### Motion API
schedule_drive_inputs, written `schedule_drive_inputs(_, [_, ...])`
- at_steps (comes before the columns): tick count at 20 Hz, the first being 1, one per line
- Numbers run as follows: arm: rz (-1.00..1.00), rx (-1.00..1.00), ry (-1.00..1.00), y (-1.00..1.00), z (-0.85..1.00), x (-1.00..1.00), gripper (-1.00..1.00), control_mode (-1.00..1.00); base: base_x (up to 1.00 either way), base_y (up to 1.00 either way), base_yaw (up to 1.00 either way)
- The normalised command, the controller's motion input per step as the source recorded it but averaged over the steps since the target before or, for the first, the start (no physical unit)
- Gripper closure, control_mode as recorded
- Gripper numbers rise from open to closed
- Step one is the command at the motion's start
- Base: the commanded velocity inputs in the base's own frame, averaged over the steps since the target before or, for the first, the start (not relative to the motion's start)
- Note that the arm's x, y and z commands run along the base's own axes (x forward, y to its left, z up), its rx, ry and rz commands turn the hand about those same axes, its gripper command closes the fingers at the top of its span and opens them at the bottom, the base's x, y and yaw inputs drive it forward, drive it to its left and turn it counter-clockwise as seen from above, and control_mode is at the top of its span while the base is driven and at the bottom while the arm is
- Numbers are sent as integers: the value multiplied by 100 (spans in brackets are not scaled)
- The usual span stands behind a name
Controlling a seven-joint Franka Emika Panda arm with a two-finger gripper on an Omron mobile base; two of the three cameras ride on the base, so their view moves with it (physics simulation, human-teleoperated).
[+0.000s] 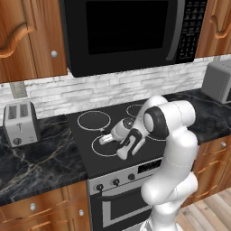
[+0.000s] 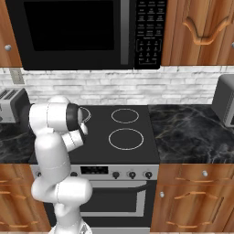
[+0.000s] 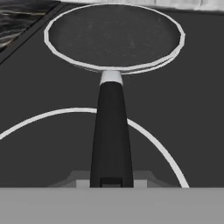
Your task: Move the pot and pan from the stove into the sink.
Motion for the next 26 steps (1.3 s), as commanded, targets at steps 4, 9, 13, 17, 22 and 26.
schedule_drive_inputs(4, [-9, 0, 0, 0, 49, -2, 100, -100, 0, 0, 0])
schedule_drive_inputs(9, [-9, 2, 0, 0, 74, -20, 100, -100, 0, 0, 0])
schedule_drive_inputs(13, [-6, 1, 0, -8, 77, -46, 100, -100, 0, 0, 0])
schedule_drive_inputs(17, [-5, 1, 0, -11, 88, -48, 100, -100, 0, 0, 0])
schedule_drive_inputs(22, [-5, 0, 1, -20, 76, -59, 100, -100, 0, 0, 0])
schedule_drive_inputs(26, [-4, 0, 7, -27, 58, -68, 100, -100, 0, 0, 0])
